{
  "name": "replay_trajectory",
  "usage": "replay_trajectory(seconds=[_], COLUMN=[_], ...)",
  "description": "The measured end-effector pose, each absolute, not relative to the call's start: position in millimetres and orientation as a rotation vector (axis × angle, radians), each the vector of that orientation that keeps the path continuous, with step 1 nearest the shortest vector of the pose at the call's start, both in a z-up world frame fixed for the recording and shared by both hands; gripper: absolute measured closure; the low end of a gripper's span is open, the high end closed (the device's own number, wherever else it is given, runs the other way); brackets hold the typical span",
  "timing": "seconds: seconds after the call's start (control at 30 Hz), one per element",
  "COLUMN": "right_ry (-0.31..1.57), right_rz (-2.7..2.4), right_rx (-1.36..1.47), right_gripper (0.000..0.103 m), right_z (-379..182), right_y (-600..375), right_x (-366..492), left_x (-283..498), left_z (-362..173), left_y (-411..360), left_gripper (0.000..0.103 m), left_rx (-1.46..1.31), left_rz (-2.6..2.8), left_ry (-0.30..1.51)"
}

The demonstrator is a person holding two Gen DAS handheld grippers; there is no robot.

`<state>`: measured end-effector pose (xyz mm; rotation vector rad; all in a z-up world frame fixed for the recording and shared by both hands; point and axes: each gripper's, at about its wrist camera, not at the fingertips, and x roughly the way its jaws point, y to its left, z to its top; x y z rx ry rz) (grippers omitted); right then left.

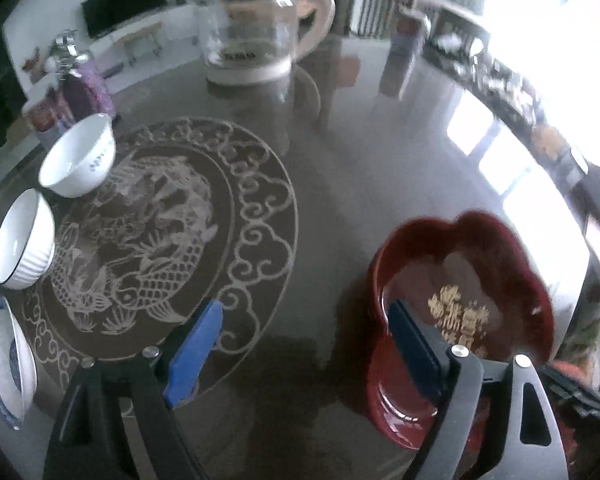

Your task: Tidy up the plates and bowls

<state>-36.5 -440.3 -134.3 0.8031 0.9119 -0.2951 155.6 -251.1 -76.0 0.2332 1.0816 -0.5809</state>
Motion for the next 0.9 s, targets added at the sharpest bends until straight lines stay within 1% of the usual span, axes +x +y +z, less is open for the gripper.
replay_trajectory(seconds=[0.1,0.3,0.5,0.53,0.6,0.63,0.67,0.7,0.73,0.77,0.8,0.83,0.87,0.9], right_ry=[0.908,0.918,0.942,0.944,0.927,0.923,0.931,0.937,0.942,0.925,0.904,0.882,0.867,0.856], right_rz=[-0.306,-0.311,-0.316,-0.309,-0.299,-0.284,-0.269,-0.282,-0.296,-0.289,-0.288,-0.283,-0.27,-0.274], right_rx=[0.812,0.809,0.79,0.789,0.757,0.743,0.715,0.68,0.633,0.617,0.593,0.558,0.535,0.503], right_gripper=[0.031,0.031,0.031,0.03,0.03,0.033,0.039,0.051,0.052,0.053,0.056,0.058,0.063,0.063], right_z=[-139,-144,-154,-156,-157,-156,-156,-155,-153,-151,-146,-138,-130,-123], right_y=[-440,-438,-439,-439,-435,-434,-430,-427,-424,-422,-421,-419,-418,-416], right_x=[-36,-29,-18,-15,-10,-7,-4,-3,-2,-4,-6,-7,-6,-3], left_x=[158,152,141,140,137,136,135,131,128,124,122,123,123,125], left_z=[-77,-95,-113,-115,-116,-115,-114,-110,-107,-103,-100,-96,-93,-88], left_y=[-247,-267,-279,-278,-279,-279,-280,-284,-285,-286,-285,-283,-281,-281], left_gripper=[0.018,0.018,0.018,0.019,0.031,0.053,0.072,0.072,0.073,0.077,0.079,0.085,0.086,0.086], left_rx=[0.197,0.302,0.325,0.302,0.267,0.225,0.206,0.231,0.253,0.265,0.268,0.246,0.223,0.209], left_rz=[-0.643,-0.646,-0.645,-0.652,-0.672,-0.716,-0.74,-0.721,-0.706,-0.703,-0.702,-0.709,-0.716,-0.714], left_ry=[1.108,1.116,1.125,1.119,1.115,1.127,1.134,1.119,1.096,1.073,1.062,1.065,1.076,1.068])
